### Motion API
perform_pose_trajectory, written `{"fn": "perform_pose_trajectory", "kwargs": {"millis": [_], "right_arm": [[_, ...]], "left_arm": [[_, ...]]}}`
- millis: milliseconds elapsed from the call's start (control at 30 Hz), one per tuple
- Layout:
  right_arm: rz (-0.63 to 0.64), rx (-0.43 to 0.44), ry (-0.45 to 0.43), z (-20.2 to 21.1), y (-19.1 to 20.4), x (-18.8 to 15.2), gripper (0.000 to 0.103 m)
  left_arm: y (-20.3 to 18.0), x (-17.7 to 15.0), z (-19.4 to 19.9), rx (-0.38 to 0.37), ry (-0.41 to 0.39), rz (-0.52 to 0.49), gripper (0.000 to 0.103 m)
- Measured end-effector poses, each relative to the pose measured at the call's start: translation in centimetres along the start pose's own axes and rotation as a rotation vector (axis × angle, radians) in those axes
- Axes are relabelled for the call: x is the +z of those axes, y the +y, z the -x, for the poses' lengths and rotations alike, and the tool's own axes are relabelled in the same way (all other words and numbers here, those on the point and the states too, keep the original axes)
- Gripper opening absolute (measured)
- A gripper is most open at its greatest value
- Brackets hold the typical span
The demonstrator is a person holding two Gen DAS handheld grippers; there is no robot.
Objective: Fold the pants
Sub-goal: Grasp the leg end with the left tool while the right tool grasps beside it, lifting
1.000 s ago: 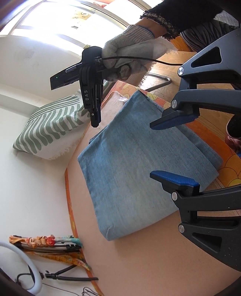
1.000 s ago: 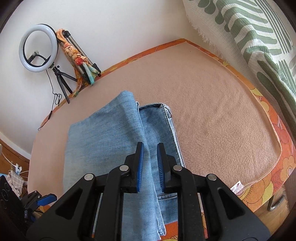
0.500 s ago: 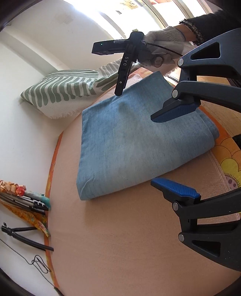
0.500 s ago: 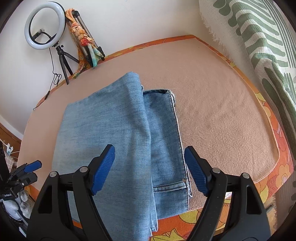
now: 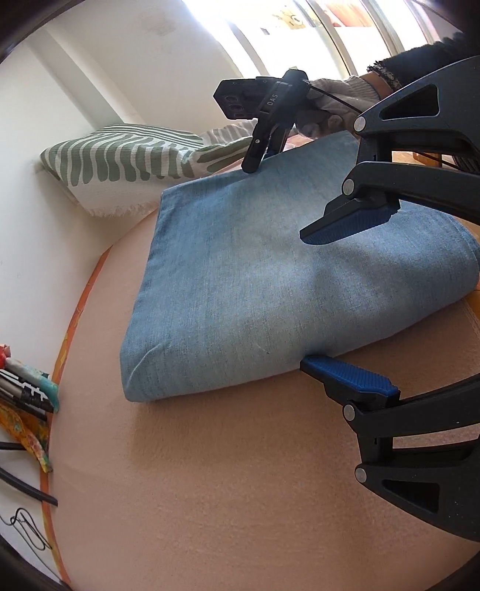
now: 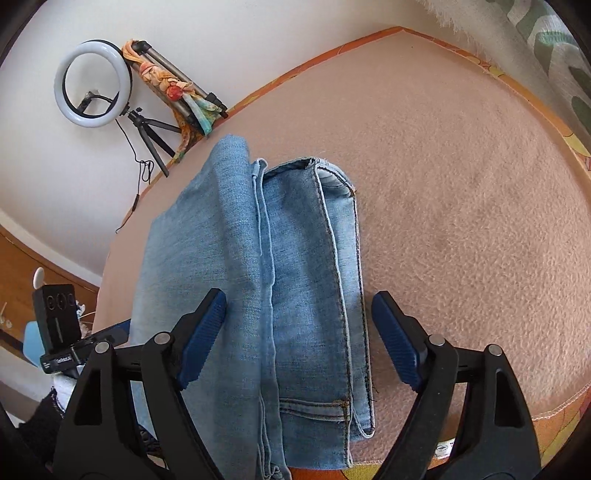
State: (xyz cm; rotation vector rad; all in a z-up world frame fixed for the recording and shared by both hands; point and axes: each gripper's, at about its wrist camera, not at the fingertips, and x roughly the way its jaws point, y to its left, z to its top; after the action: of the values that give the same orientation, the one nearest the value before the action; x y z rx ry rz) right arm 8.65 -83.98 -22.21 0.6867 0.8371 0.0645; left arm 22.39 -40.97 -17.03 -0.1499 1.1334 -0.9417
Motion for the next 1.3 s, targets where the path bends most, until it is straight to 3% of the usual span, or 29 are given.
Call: {"fn": "perform_pose_trajectory", "kwargs": {"millis": [133,300,400,467,567,700,800,900,1033,1133,1300], "right_arm": [[0.011,0.095,0.052,-0.4,0.2,-0.1,0.085],[0.093,0.049,0.094,-1.4,2.7,-0.2,0.080],[0.134,-0.003,0.103,-1.7,3.8,-0.3,0.062],[0.117,-0.018,0.084,-1.1,3.9,-0.2,0.043],[0.144,-0.081,0.050,-0.1,5.0,-0.3,0.032],[0.199,-0.139,0.045,0.1,6.1,-0.3,0.031],[0.170,-0.080,0.046,0.2,5.0,-0.2,0.033],[0.144,-0.029,0.047,-0.1,3.9,-0.4,0.042],[0.142,-0.010,0.002,-0.5,3.2,-1.0,0.043],[0.199,-0.100,-0.009,-0.5,4.8,-1.3,0.034],[0.313,-0.260,-0.025,0.8,8.7,-1.3,0.025]], "left_arm": [[0.3,0.3,-0.3,0.001,0.000,0.006,0.059],[1.4,0.6,-0.7,-0.037,-0.010,0.073,0.056],[1.7,0.7,-0.8,-0.021,-0.024,0.094,0.045],[1.5,0.7,-0.7,0.003,-0.042,0.095,0.035],[0.1,0.5,-0.3,0.040,-0.075,0.018,0.022],[-0.3,0.7,-0.3,0.045,-0.071,-0.021,0.020],[0.5,0.9,-0.5,0.012,-0.049,0.001,0.022],[0.8,1.0,-1.1,0.005,-0.039,0.019,0.028],[0.6,1.3,-1.7,-0.012,-0.047,0.034,0.028],[0.0,1.4,-1.6,-0.011,-0.065,0.005,0.017],[-1.8,2.0,-0.2,-0.034,-0.111,-0.051,0.013]]}}
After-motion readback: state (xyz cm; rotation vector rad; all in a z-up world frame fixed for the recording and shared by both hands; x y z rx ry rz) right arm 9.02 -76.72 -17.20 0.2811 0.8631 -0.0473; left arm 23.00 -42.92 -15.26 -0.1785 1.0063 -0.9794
